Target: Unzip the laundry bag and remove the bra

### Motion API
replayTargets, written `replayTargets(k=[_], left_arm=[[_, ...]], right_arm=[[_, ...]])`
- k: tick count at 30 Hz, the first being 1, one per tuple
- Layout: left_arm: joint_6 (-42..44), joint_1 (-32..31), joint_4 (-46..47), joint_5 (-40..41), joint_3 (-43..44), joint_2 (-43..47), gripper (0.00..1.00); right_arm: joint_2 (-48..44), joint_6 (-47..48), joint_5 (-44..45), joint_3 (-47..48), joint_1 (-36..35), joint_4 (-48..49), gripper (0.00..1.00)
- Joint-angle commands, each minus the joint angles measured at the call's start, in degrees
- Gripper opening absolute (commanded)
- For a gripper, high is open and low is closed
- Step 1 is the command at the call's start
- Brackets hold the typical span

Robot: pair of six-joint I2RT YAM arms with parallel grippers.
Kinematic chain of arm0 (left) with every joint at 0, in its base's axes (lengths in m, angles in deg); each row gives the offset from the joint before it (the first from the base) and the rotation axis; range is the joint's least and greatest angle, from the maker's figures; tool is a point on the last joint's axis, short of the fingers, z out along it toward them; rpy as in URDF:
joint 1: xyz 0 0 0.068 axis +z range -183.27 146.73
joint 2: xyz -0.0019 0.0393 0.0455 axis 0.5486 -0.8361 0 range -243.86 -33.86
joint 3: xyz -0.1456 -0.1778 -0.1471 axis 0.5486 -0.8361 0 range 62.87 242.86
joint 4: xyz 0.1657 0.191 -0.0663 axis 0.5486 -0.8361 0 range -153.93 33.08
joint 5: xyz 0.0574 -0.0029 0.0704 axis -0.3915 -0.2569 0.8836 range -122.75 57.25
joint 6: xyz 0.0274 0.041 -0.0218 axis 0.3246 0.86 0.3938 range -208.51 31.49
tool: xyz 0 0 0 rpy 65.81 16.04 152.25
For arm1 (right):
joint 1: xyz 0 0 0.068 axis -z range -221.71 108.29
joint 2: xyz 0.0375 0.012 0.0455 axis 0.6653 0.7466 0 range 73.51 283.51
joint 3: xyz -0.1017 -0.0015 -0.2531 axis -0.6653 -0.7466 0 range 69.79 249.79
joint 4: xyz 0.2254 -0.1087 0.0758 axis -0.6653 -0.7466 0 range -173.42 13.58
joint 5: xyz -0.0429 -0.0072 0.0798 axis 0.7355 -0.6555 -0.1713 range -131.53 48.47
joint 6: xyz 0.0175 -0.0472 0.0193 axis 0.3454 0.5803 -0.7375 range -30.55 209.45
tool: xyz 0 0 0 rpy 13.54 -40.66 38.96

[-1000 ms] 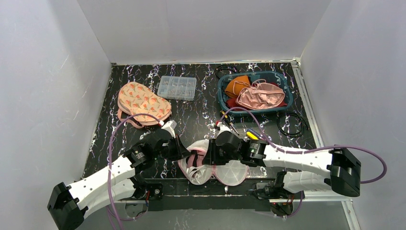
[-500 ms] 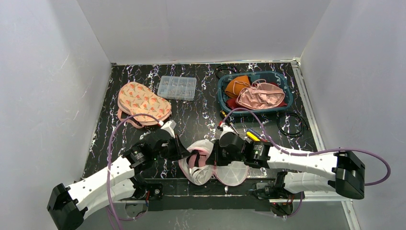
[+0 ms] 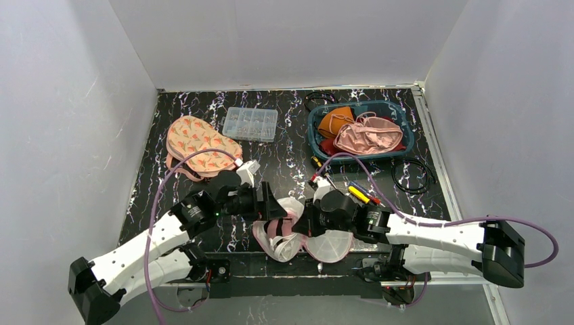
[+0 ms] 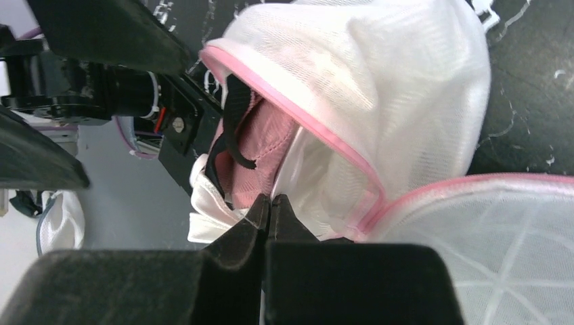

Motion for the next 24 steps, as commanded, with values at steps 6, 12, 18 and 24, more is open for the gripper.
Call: replayTargets(k=[6, 12, 18, 24], left_arm=[[5.12, -2.22, -1.35, -8.35, 3.75, -7.55, 0.76], [5.7, -2.86, -2.63, -6.7, 4.62, -11.65, 0.73], [6.02, -3.15, -3.86, -3.18, 5.81, -14.51, 0.68], [6.01, -3.14, -4.63, 1.73, 6.67, -14.25, 0.59]], right_arm=[[-2.69, 4.55, -0.83, -0.53, 1.16, 9.84, 0.01], [-1.53, 5.23, -1.51, 0.18, 1.31, 10.63, 0.01], [-0.46, 5.57, -2.26, 0.36, 1.29, 10.65, 0.01], [-0.82, 5.96, -2.45, 0.05, 1.31, 9.98, 0.01]])
